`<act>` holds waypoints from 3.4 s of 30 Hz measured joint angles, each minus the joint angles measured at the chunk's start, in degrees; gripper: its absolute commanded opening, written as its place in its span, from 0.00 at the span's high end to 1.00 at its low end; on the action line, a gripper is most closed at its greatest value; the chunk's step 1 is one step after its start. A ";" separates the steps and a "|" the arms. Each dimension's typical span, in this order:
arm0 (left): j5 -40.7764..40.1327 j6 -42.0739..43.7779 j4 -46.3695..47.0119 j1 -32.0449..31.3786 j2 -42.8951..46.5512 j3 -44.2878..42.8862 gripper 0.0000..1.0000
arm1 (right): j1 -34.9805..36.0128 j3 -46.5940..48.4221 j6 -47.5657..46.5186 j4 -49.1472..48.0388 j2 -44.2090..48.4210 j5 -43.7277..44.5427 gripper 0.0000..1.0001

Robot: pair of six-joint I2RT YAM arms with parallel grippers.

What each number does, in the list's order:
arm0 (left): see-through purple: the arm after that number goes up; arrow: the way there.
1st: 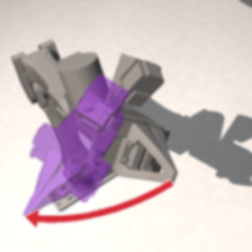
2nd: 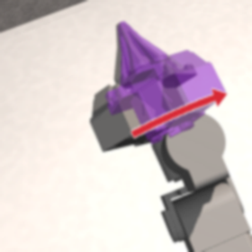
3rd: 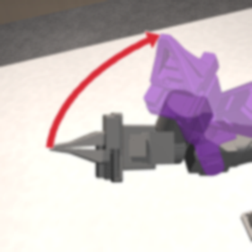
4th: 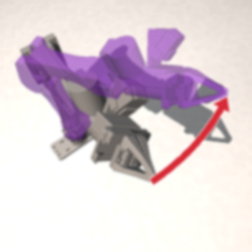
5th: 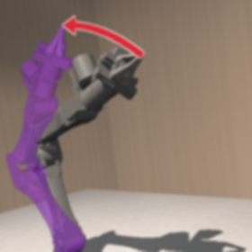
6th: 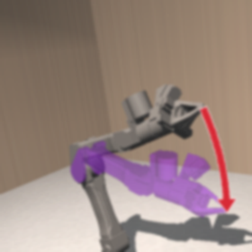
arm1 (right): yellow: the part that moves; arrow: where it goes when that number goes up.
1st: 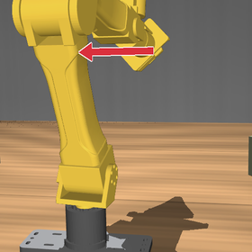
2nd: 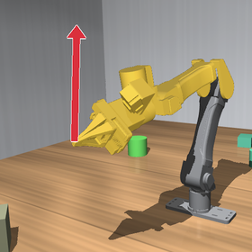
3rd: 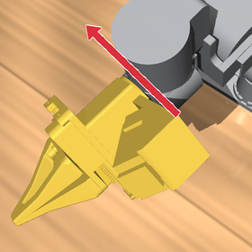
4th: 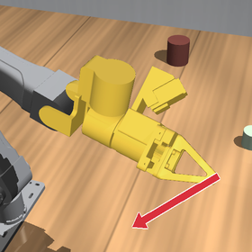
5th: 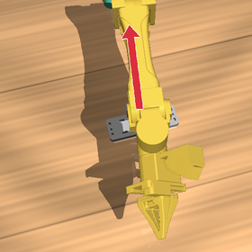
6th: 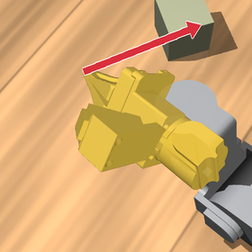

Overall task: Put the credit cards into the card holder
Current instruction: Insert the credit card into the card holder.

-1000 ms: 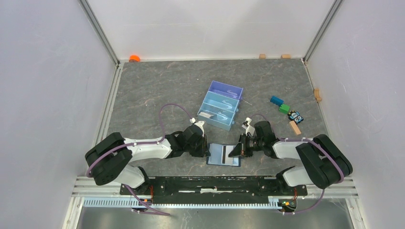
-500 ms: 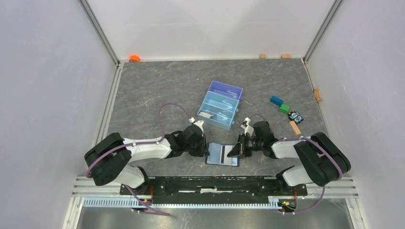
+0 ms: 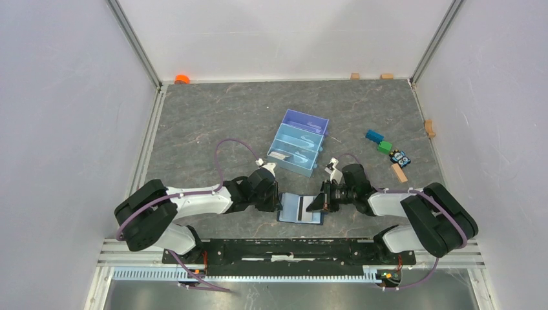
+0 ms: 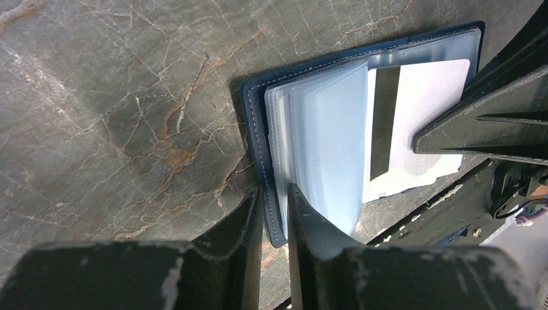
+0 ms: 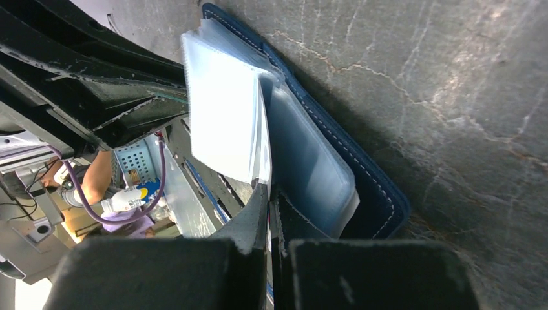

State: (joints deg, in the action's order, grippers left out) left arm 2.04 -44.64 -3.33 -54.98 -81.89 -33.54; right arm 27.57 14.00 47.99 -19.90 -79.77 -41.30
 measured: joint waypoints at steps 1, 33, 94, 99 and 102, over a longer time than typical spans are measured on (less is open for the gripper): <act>-0.09 0.00 -0.09 0.00 0.04 -0.04 0.75 | 0.09 0.00 0.04 0.09 0.28 0.11 1.00; -0.35 0.00 -0.22 -0.11 0.17 -0.15 0.75 | 1.46 -0.26 2.12 -5.20 -2.86 0.81 0.98; 3.52 -0.13 5.16 -0.46 -0.98 1.75 0.88 | 19.32 20.81 -10.91 29.20 4.37 28.63 0.41; 3.34 -0.15 4.90 -0.50 -0.61 1.68 0.72 | 18.84 24.46 -14.95 36.52 7.63 33.31 0.37; 2.64 -0.13 3.76 -0.50 0.37 1.68 0.64 | 17.05 24.85 -16.85 38.88 10.58 34.23 0.38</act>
State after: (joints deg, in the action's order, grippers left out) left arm 4.69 -44.77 0.43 -55.48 -81.52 -31.86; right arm 44.62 38.85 31.14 18.98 -69.19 -7.07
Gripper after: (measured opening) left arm 0.292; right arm 0.624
